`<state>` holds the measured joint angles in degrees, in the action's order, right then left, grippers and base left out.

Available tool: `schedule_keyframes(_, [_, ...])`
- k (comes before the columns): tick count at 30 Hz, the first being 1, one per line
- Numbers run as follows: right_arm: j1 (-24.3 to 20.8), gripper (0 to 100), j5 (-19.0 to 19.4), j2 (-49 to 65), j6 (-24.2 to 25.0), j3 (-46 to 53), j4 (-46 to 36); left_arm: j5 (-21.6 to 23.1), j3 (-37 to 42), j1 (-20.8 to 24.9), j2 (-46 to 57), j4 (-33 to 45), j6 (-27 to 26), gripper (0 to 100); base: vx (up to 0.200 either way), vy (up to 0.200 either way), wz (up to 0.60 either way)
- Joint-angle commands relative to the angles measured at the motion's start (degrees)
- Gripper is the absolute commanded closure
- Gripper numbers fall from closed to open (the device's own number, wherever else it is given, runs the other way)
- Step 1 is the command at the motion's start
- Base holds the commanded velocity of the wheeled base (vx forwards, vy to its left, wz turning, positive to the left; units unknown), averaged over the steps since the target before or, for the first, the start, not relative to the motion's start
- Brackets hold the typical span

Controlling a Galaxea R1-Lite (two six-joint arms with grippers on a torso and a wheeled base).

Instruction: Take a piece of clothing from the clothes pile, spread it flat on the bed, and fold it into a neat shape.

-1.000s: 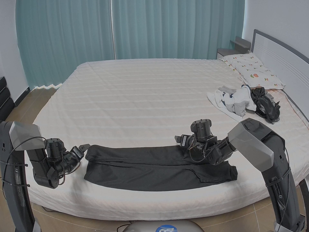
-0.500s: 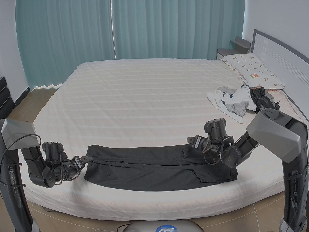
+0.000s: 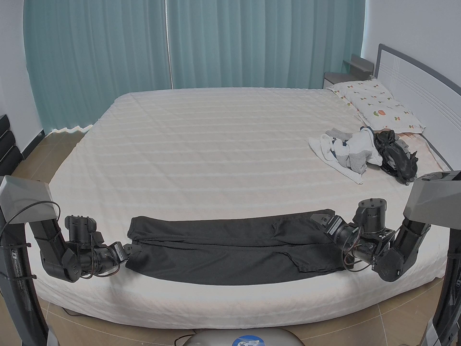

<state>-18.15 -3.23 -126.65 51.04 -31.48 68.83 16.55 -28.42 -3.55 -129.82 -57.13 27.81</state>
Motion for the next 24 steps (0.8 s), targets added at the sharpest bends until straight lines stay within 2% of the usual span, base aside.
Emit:
schedule_keyframes(1, [3.1,0,2.2,-0.2,2.2,5.3,2.5,-2.8,-0.7,2.2,-2.1,0.3,-0.7,0,0.000,0.000,0.00])
schedule_keyframes(4, [3.1,0,2.5,-0.3,3.3,5.8,2.5,-3.0,-0.8,2.7,-2.2,0.5,-0.7,0,0.000,0.000,0.00])
schedule_keyframes(5, [3.2,0,2.6,-0.4,3.3,5.8,2.5,-3.0,-0.8,2.7,-2.2,0.5,-0.8,100,0.000,0.000,0.00])
schedule_keyframes(8, [3.3,0,3.2,-0.6,3.5,6.7,2.7,-4.4,0.1,2.7,-1.7,1.1,-1.8,100,0.000,0.000,0.00])
schedule_keyframes(14, [3.3,0,3.2,-0.7,3.5,6.8,2.7,-10.3,0.4,2.4,-0.3,6.1,-6.8,100,0.000,0.000,0.00])
schedule_keyframes(20, [3.3,0,3.2,-0.8,3.5,7.0,2.7,-10.6,0.1,2.1,4.4,15.6,-8.5,100,0.000,0.000,0.00])
schedule_keyframes(24, [3.3,0,3.3,-0.8,3.5,7.1,2.7,-10.7,-0.2,1.7,5.5,18.6,-10.2,100,0.000,0.000,0.00])
